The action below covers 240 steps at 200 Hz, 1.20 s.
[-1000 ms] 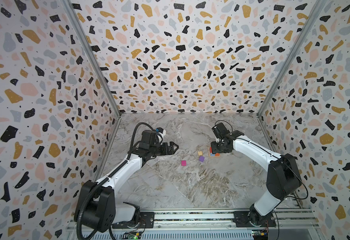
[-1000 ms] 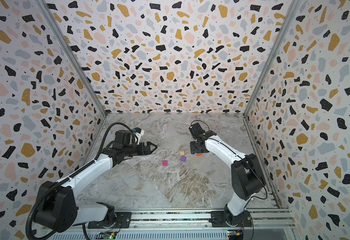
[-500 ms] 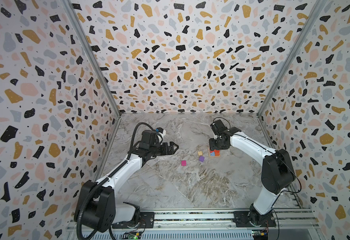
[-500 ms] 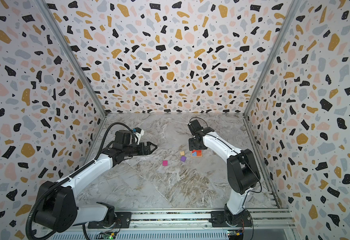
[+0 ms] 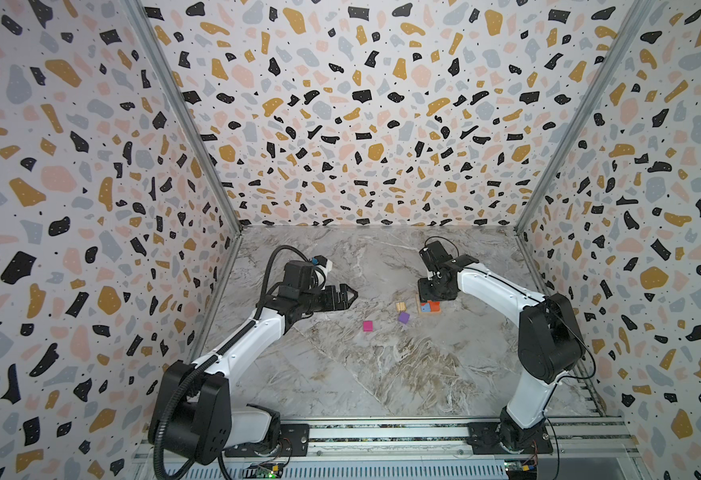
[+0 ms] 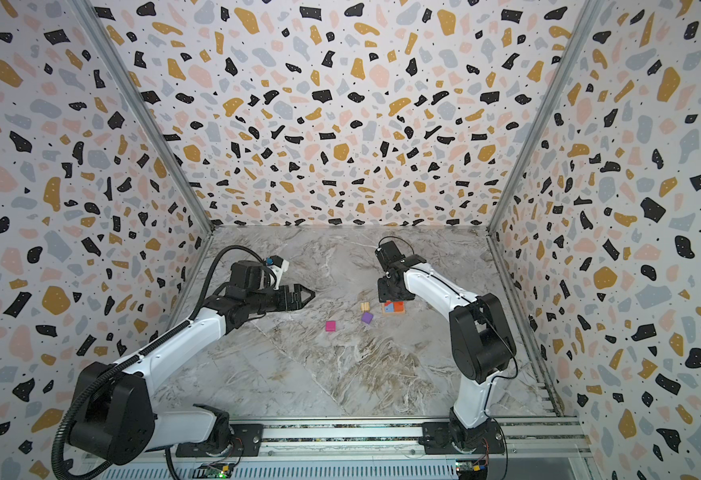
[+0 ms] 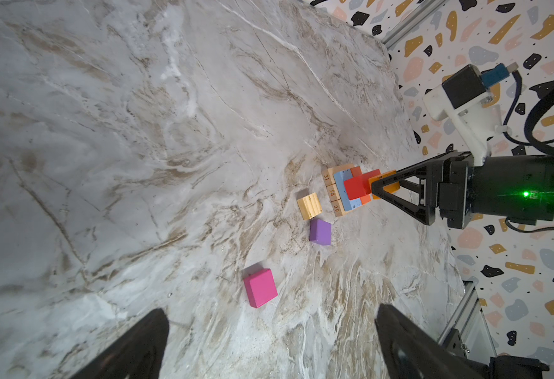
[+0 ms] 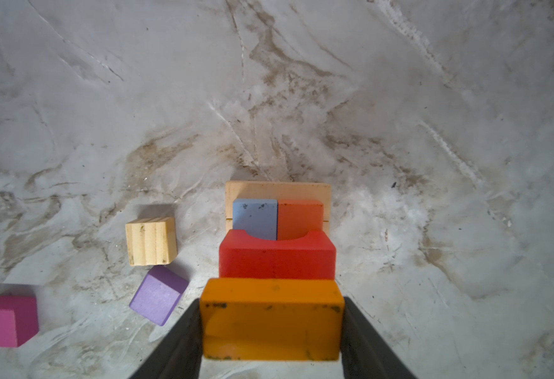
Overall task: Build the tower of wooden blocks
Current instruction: 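Lower the orange bar with the right gripper onto the red arch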
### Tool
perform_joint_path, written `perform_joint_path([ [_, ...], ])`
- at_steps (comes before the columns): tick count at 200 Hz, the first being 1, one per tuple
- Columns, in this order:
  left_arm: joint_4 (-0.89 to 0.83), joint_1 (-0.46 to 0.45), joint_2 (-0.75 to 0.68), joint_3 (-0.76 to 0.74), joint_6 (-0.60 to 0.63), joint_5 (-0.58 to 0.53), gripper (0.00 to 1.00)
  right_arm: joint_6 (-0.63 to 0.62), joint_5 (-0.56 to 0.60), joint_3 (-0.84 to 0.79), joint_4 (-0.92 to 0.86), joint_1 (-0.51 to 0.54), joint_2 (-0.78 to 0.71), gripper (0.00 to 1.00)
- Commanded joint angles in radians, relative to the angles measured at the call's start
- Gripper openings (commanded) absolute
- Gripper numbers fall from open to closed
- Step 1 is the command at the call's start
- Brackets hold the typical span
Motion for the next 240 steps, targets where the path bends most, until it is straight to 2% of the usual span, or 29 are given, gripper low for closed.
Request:
perform_joint_path([
  [1,0.035,0.003,-0.022,-0.016,-0.005,0.006,1.00,0.012,0.006,0.036,0.000,-0.005,-0.008,0.50],
  [240,0.039,0.004,-0.022,-0.016,-0.006,0.011,1.00,0.016,0.017,0.051,0.000,-0.010,0.030,0.50],
])
